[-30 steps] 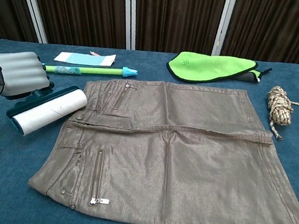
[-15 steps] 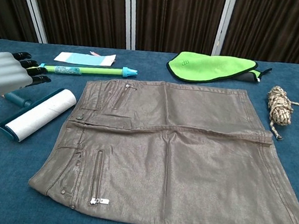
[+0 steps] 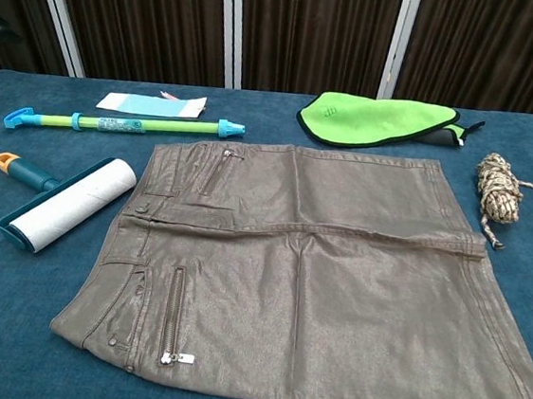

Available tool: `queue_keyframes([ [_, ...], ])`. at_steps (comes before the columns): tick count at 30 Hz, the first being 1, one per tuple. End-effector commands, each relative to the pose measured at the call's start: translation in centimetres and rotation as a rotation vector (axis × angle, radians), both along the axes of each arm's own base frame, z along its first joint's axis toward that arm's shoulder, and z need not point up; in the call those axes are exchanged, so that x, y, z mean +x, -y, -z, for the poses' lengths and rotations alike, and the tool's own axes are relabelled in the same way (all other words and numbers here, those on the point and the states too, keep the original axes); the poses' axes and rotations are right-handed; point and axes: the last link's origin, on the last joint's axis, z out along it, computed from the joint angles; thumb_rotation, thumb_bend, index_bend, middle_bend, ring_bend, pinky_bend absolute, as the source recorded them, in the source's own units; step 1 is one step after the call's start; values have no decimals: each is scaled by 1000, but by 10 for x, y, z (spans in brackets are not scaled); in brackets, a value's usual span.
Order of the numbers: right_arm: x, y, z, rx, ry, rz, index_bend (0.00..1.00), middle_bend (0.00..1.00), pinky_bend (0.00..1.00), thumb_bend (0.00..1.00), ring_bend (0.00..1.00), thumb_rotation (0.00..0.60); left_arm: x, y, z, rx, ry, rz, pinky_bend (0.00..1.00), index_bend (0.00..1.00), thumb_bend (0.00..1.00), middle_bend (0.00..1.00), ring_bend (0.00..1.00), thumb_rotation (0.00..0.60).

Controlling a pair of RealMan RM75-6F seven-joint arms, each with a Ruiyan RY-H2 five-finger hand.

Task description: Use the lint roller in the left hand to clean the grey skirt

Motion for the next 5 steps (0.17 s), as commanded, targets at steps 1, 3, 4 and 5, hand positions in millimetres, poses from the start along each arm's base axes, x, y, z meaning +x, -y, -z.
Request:
queue_keyframes([
  [1, 1, -2, -2, -2, 6, -8, 0, 0, 0, 0, 0, 600, -8, 46, -30, 64, 205, -12, 0, 0, 0, 0, 0, 600],
  [3, 1, -3, -3, -3, 12, -14, 0, 0, 0, 0, 0, 600, -16, 62, -33, 75, 255, -26, 0, 0, 0, 0, 0, 600],
  [4, 1, -3, -4, -3, 15, -16, 0, 0, 0, 0, 0, 600, -20, 69, -33, 79, 275, -35, 0, 0, 0, 0, 0, 600],
  [5, 1, -4, -5, -3, 16, -18, 0, 0, 0, 0, 0, 600, -24, 76, -33, 81, 296, -51, 0, 0, 0, 0, 0, 600],
])
